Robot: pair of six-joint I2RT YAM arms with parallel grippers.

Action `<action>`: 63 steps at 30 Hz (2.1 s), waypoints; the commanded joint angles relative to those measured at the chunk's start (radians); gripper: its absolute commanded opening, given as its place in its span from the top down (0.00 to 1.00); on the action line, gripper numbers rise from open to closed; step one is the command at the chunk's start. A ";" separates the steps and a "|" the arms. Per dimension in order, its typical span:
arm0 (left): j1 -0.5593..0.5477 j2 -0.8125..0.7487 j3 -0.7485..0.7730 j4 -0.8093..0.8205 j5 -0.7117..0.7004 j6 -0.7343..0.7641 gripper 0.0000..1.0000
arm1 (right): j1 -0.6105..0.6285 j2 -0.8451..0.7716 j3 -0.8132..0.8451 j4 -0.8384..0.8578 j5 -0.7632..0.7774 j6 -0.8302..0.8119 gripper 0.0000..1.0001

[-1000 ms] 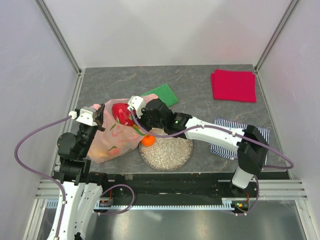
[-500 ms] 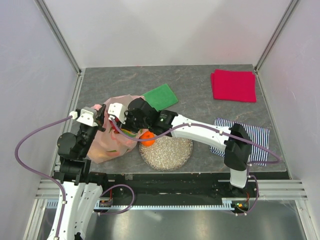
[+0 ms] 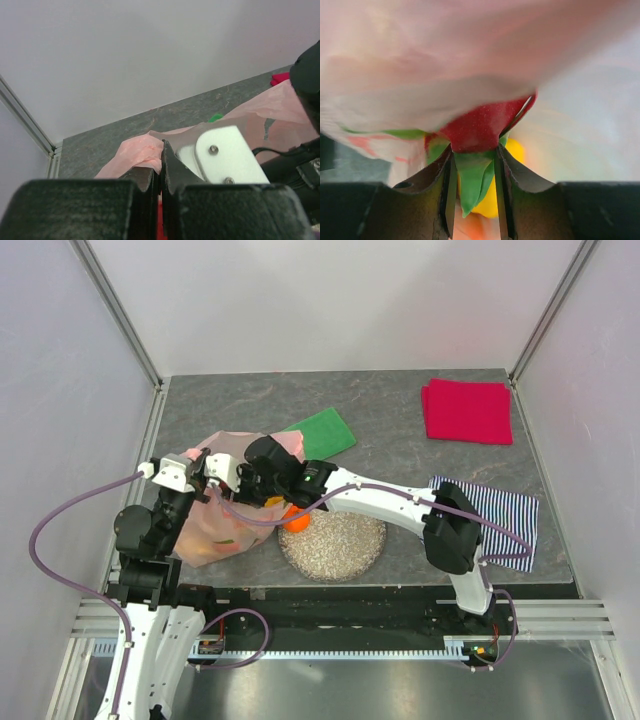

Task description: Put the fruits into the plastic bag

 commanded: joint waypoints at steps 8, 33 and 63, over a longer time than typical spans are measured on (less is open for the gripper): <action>-0.001 0.003 -0.002 0.048 0.014 -0.016 0.98 | 0.009 0.038 0.037 0.025 -0.289 0.139 0.91; -0.003 -0.003 -0.003 0.047 -0.038 -0.019 0.99 | -0.032 -0.371 -0.348 0.438 -0.105 0.315 0.32; -0.003 -0.030 -0.016 0.058 -0.366 -0.047 0.98 | -0.083 -0.422 -0.815 0.347 0.257 0.615 0.11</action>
